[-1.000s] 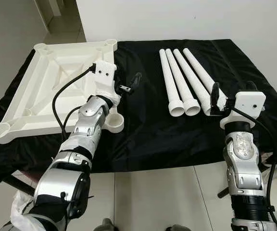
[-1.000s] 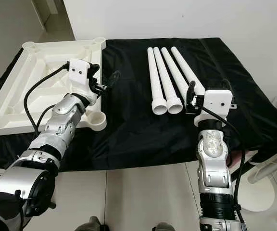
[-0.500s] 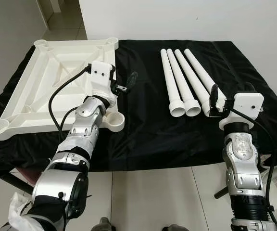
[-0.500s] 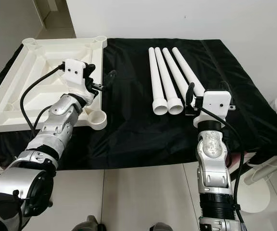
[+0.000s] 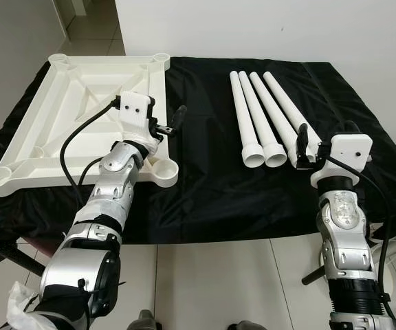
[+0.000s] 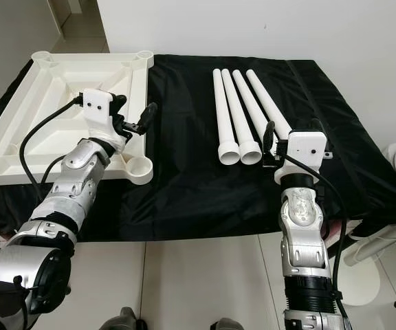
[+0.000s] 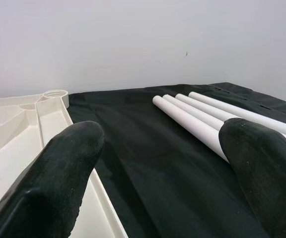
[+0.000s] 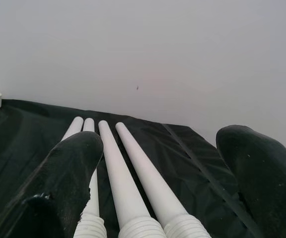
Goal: Building children table
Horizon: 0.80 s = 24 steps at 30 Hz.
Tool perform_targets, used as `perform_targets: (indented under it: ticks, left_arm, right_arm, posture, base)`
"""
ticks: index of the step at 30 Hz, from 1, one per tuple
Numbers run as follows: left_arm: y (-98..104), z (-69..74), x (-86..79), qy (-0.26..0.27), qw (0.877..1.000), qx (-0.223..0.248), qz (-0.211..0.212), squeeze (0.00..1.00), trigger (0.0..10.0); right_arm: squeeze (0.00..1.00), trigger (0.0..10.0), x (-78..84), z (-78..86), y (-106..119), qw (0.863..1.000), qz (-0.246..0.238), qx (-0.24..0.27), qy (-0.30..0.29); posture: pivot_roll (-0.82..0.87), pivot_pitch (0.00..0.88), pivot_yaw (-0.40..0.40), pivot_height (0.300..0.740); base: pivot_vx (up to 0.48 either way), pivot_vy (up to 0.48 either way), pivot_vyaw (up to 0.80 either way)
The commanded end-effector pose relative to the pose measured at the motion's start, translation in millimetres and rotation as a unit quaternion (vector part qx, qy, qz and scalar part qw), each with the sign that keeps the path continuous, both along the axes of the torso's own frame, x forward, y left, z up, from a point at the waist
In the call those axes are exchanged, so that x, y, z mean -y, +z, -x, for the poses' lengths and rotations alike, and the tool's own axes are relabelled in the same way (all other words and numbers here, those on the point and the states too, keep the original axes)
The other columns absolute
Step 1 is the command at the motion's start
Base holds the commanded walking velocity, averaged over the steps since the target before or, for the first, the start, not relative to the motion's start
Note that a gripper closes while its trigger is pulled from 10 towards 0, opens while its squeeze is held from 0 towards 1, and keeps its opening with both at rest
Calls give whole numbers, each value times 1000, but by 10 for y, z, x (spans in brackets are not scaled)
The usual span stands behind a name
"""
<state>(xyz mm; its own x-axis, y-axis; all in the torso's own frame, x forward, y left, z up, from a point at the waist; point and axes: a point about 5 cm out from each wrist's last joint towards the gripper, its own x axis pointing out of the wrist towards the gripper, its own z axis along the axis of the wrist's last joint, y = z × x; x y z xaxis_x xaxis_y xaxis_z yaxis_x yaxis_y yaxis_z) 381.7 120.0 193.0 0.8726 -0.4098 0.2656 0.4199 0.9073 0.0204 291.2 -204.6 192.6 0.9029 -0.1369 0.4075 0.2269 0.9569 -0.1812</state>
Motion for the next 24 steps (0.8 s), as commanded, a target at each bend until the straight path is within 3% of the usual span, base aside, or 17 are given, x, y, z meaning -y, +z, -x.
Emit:
perform_targets:
  ticks: [1,24]
  left_arm:
    - [4,1,-36,10,1000,0,5,0,10000]
    - [4,0,-24,16,1000,0,11,0,10000]
  right_arm:
    - [0,10000,-30,-17,-1,1000,-1,1,8]
    - [0,10000,2,-17,-9,1000,5,-3,7]
  posture:
    - [28,0,-11,740]
    - [20,0,-21,740]
  base:
    - [0,0,0]
    - [226,0,0]
